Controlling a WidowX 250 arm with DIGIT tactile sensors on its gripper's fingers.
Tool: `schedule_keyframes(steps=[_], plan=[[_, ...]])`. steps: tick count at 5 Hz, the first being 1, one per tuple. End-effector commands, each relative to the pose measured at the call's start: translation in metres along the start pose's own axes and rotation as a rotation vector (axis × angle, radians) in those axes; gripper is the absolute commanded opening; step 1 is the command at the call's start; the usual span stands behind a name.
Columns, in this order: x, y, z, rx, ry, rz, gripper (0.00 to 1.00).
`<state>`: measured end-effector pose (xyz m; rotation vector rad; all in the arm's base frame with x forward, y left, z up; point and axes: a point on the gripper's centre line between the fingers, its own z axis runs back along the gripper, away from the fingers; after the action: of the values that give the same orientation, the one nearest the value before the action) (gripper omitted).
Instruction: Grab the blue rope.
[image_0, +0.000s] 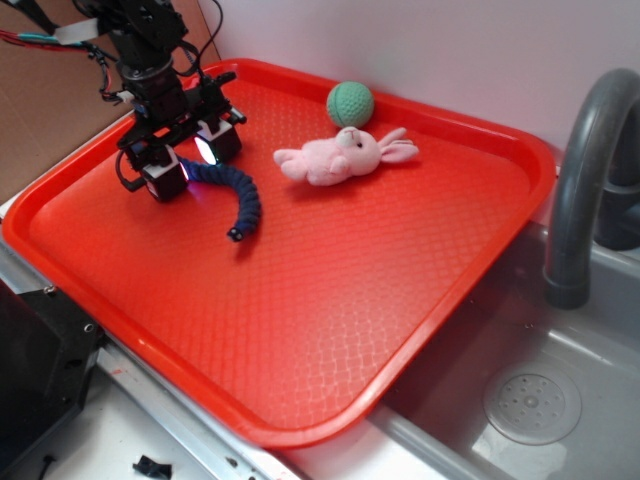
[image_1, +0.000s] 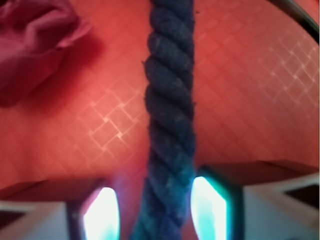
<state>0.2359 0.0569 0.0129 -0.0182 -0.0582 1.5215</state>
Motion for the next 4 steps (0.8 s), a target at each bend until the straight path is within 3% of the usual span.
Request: schedule_keyframes(steps=[1, 2, 4], plan=[[-0.004, 0.002, 0.015, 0.002, 0.009, -0.218, 0.0], [-0.013, -0.003, 0.047, -0.065, 0.026, -0.465, 0.0], [-0.053, 0.015, 0.121, -0.039, 0.017, -0.969, 0.0]])
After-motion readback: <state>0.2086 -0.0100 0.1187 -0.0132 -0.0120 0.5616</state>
